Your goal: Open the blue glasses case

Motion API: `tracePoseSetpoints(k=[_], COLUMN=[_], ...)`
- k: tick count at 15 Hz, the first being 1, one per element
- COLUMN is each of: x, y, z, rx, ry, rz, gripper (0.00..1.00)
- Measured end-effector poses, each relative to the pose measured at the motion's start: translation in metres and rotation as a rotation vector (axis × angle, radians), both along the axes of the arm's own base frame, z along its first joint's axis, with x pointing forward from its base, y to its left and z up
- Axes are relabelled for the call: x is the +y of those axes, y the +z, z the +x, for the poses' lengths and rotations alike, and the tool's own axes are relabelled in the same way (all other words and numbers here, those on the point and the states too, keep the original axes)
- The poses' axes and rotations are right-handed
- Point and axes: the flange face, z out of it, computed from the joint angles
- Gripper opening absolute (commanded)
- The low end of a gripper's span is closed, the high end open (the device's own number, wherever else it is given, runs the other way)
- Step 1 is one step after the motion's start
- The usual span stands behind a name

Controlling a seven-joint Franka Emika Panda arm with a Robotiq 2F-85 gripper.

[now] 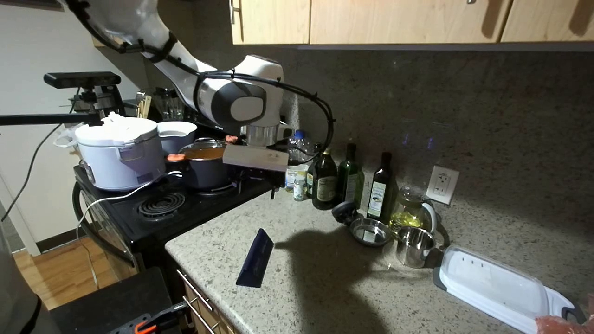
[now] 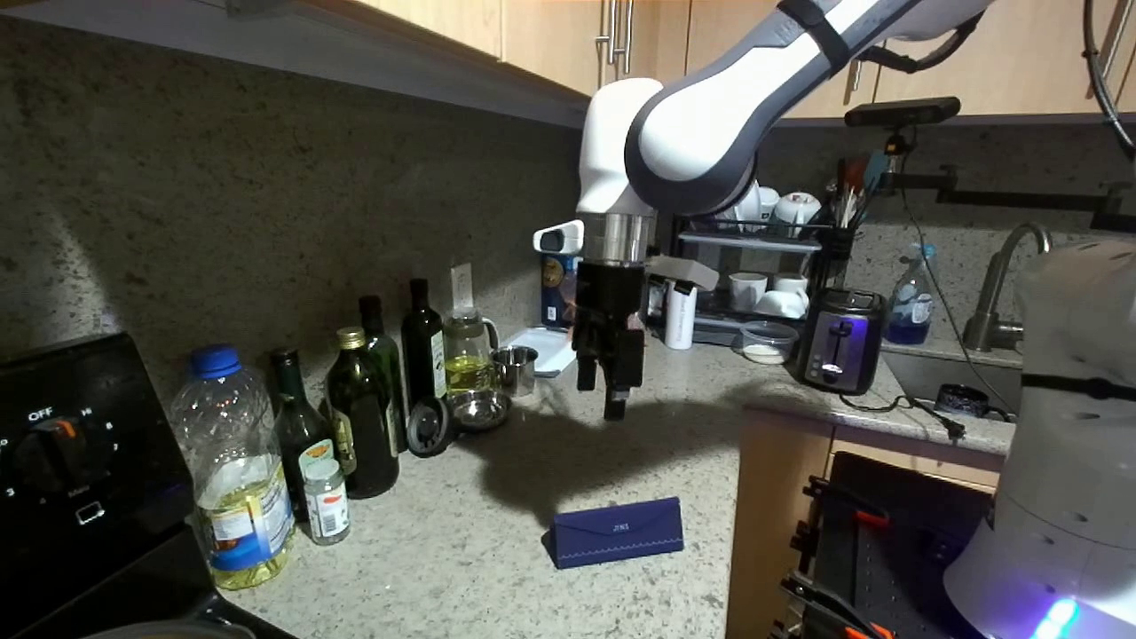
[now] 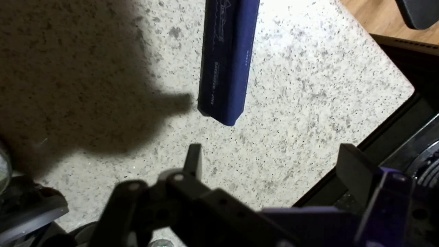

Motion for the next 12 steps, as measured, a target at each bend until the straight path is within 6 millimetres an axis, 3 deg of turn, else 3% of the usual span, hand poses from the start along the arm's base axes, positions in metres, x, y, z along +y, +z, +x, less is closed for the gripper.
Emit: tracePoseSetpoints(k=[5, 12], x=[0.029, 0.038], y=[-0.05, -0.1], z=[-0.013, -0.028], rx=[-0.016, -0.009], ry=[0.013, 0.001], rz=[0.012, 0.006], gripper=[1.0, 1.0])
